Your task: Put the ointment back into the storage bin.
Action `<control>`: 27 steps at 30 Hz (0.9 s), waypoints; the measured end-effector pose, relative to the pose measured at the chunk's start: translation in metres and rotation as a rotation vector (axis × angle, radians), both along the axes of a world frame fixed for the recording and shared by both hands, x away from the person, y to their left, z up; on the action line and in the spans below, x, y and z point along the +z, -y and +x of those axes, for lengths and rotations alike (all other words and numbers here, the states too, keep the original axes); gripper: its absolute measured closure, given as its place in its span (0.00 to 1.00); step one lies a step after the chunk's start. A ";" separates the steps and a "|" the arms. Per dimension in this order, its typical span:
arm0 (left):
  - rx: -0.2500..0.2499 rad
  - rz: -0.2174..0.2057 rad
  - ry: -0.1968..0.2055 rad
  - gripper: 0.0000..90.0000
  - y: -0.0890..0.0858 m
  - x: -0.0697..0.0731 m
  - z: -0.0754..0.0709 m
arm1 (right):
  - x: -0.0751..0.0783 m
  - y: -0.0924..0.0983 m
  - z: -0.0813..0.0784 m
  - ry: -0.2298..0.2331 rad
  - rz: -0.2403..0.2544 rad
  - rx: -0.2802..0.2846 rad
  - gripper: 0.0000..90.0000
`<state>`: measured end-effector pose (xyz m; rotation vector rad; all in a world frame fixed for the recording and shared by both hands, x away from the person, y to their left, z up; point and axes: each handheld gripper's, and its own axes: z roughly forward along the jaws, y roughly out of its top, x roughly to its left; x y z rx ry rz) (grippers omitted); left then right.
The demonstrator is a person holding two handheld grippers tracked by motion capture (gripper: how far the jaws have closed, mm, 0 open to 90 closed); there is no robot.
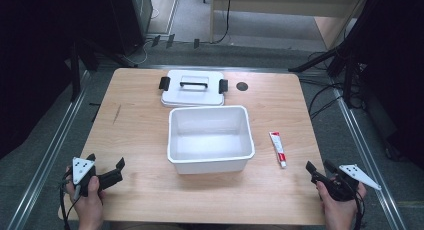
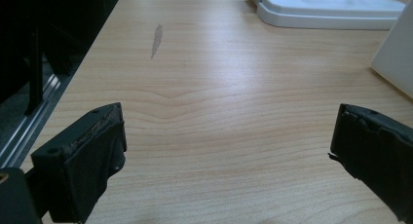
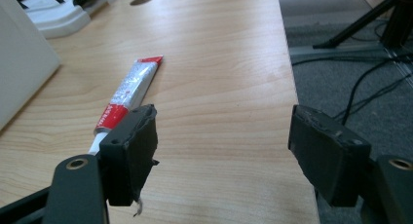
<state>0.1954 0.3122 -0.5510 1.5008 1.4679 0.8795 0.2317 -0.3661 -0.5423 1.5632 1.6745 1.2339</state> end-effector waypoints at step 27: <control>-0.003 -0.005 -0.011 0.00 0.000 0.000 0.002 | 0.072 -0.071 0.071 -0.749 -0.484 0.260 0.50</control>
